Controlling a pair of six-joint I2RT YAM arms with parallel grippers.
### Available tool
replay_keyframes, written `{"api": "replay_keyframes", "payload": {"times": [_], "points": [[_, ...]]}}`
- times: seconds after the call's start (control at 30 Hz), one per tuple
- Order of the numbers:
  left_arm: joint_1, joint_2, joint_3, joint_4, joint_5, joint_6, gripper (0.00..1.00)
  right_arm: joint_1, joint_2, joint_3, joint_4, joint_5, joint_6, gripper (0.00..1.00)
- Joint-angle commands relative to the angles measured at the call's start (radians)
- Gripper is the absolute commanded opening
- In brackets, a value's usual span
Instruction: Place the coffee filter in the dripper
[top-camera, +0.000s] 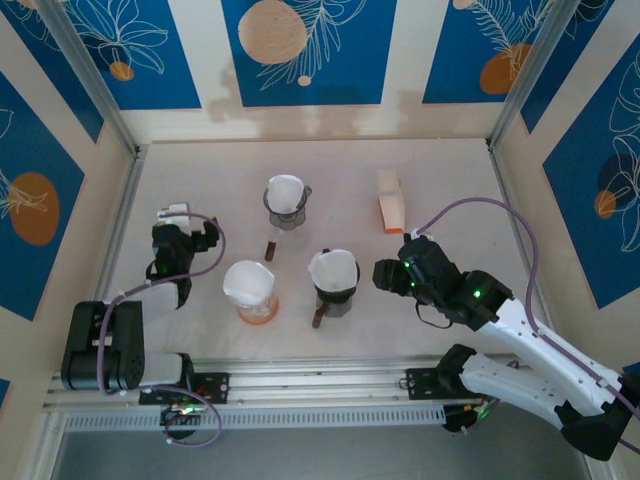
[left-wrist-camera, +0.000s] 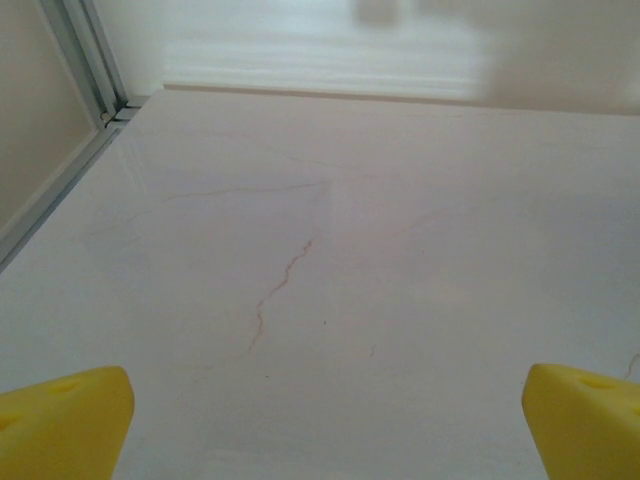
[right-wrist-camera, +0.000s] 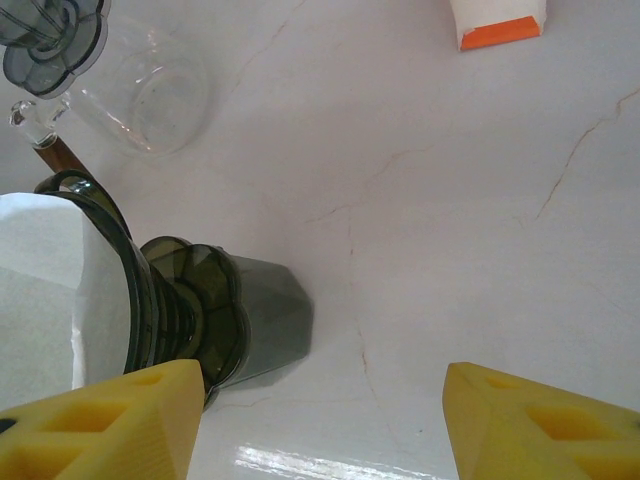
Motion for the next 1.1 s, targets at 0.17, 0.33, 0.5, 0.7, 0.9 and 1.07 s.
{"api": "replay_keyframes", "payload": {"times": [0.17, 0.33, 0.5, 0.7, 0.9, 1.07], "points": [[-0.006, 0.099, -0.032, 0.126, -0.002, 0.026, 1.0, -0.008, -0.027, -0.007, -0.013, -0.007, 0.0, 0.65], [-0.006, 0.116, -0.005, 0.096, 0.036, 0.039, 1.0, -0.01, -0.023, -0.027, 0.023, -0.017, -0.01, 0.65], [-0.012, 0.246, -0.11, 0.441, 0.064, 0.057, 1.0, -0.011, -0.028, -0.032, 0.034, 0.013, -0.006, 0.65], [-0.032, 0.213, -0.051, 0.271, 0.029, 0.072, 1.0, -0.011, -0.045, -0.04, 0.042, 0.111, -0.024, 0.81], [-0.072, 0.219, -0.04, 0.262, -0.073, 0.09, 1.0, -0.016, -0.04, -0.104, 0.127, 0.303, -0.057, 0.99], [-0.082, 0.22, -0.041, 0.266, -0.109, 0.091, 1.0, -0.03, -0.04, -0.168, 0.205, 0.409, -0.054, 0.99]]}}
